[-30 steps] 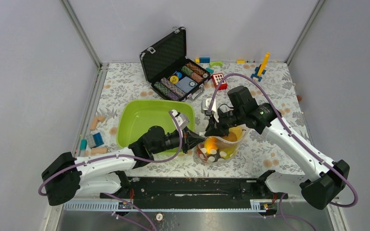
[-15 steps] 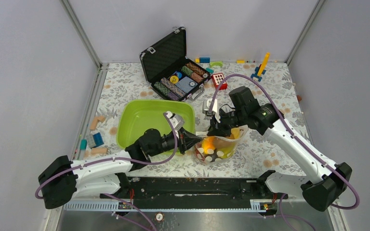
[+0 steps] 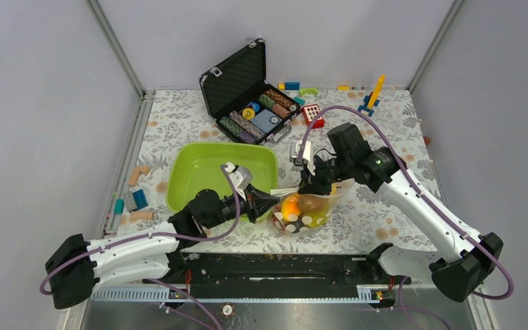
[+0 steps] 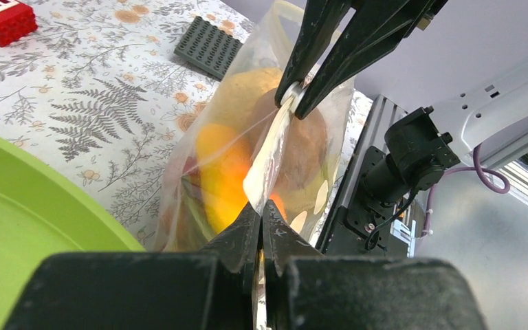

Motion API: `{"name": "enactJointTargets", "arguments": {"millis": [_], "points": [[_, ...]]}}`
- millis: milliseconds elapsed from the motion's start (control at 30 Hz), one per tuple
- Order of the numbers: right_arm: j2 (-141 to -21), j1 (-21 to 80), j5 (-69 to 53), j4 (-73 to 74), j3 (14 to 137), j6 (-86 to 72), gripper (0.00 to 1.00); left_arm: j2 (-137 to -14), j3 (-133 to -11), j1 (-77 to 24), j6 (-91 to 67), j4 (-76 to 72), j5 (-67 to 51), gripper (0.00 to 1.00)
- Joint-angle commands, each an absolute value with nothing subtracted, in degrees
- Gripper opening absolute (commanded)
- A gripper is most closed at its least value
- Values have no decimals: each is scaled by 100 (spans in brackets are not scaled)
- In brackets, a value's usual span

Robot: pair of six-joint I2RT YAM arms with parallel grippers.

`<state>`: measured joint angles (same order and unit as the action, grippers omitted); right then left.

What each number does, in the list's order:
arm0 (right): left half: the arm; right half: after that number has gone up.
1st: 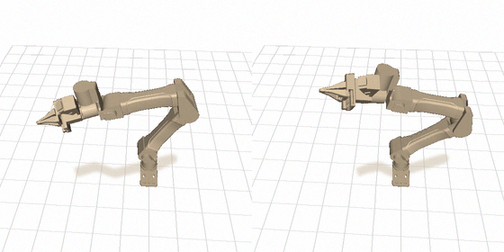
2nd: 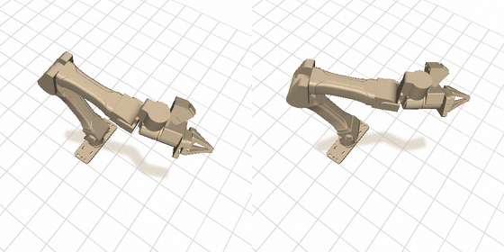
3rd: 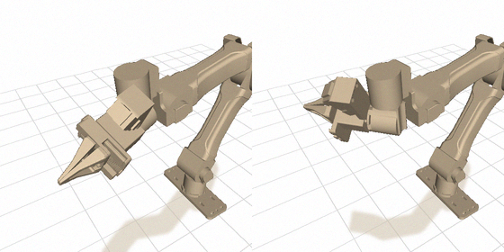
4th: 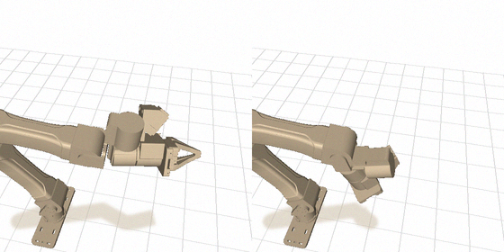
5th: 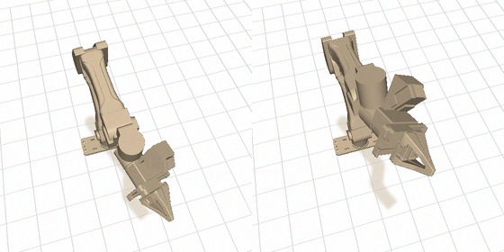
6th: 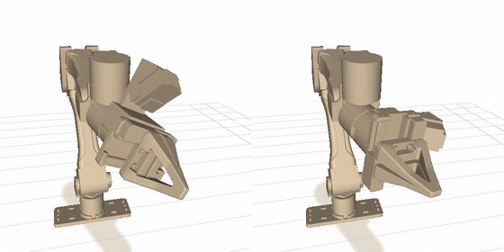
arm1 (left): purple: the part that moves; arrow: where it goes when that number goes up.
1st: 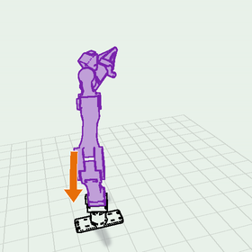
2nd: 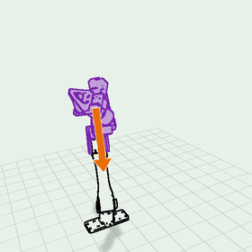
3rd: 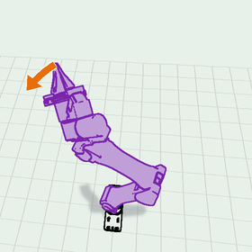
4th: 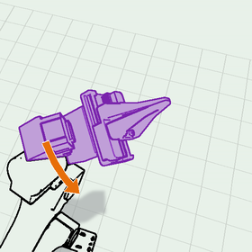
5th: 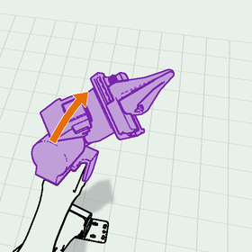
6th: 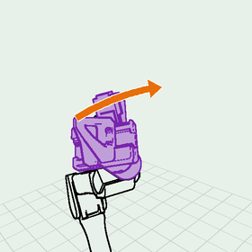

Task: Place the food in the zip-top bag and seal the zipper
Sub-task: Zip the zipper food storage bag at the center of the board.

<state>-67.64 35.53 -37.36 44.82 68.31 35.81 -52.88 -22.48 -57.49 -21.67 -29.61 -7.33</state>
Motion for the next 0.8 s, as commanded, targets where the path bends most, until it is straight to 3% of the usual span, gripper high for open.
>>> {"name": "enactJointTargets", "arguments": {"millis": [0,767], "points": [[-6794,3462,-3220,4713,7019,3825,0,-4804,-2100,-5739,-2158,-2898,-298,0],[-6732,3371,-3116,4715,6891,3902,0,-3088,-2131,-5739,-2618,-411,700,0]]}}
